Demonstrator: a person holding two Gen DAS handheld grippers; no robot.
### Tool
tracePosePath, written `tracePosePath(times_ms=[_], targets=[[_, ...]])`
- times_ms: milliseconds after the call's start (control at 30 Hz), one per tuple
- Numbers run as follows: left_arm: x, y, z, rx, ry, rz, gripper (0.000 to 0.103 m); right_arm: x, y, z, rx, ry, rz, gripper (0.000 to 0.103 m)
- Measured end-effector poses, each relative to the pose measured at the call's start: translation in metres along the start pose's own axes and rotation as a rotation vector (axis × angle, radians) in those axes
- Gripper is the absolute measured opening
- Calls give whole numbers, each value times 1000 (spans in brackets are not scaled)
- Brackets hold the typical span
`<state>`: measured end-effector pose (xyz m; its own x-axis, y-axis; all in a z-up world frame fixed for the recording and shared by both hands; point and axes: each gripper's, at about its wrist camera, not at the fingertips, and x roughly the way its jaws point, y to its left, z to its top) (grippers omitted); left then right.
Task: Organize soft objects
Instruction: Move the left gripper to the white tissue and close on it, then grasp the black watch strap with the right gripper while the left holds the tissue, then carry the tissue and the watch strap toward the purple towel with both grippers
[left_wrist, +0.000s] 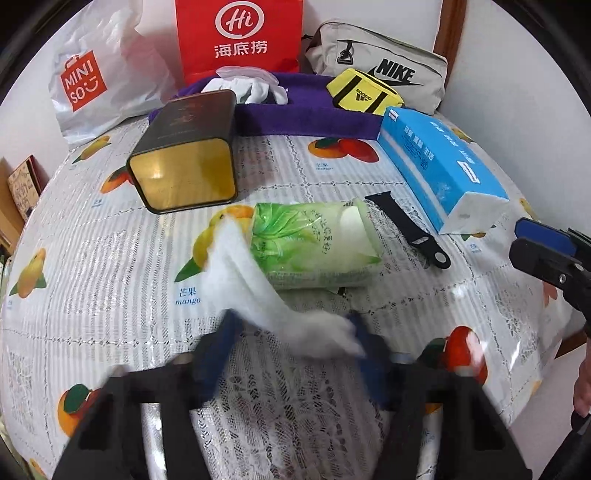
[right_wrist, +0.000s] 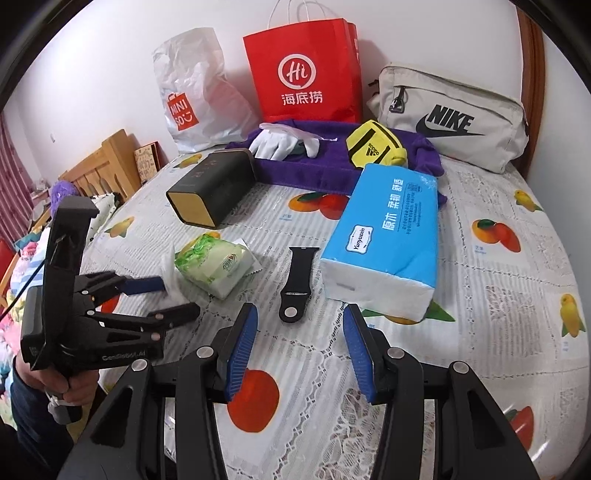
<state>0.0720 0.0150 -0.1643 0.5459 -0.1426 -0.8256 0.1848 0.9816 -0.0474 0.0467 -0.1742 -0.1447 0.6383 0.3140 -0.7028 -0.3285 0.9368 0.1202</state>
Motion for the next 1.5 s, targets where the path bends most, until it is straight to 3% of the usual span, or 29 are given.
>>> tracePosePath(times_ms=[100,200,367,667,833,1167,1500], targets=[[-1,2,0,17,-12,-20,33,5,0,-1,-5,-6,-7,48],[-6,9,-2,6,-21,-38,30,13,-2,-1,9,4,-8,48],[-6,25,-6,-30,-35,42,30,27,1,-4,17,22,-2,48],[-4,29,-9,-37,-63,44,32,56,12,-6,-9,58,-34,45],[-5,31,-8,-45,-61,25,32,72,18,-5,-45,48,-85,22],[-5,32,-9,-52,-68,14,32,55,26,-26,-141,125,-103,21],[-6,33,-9,-55,-65,13,32,57,23,-29,-134,97,-87,22]])
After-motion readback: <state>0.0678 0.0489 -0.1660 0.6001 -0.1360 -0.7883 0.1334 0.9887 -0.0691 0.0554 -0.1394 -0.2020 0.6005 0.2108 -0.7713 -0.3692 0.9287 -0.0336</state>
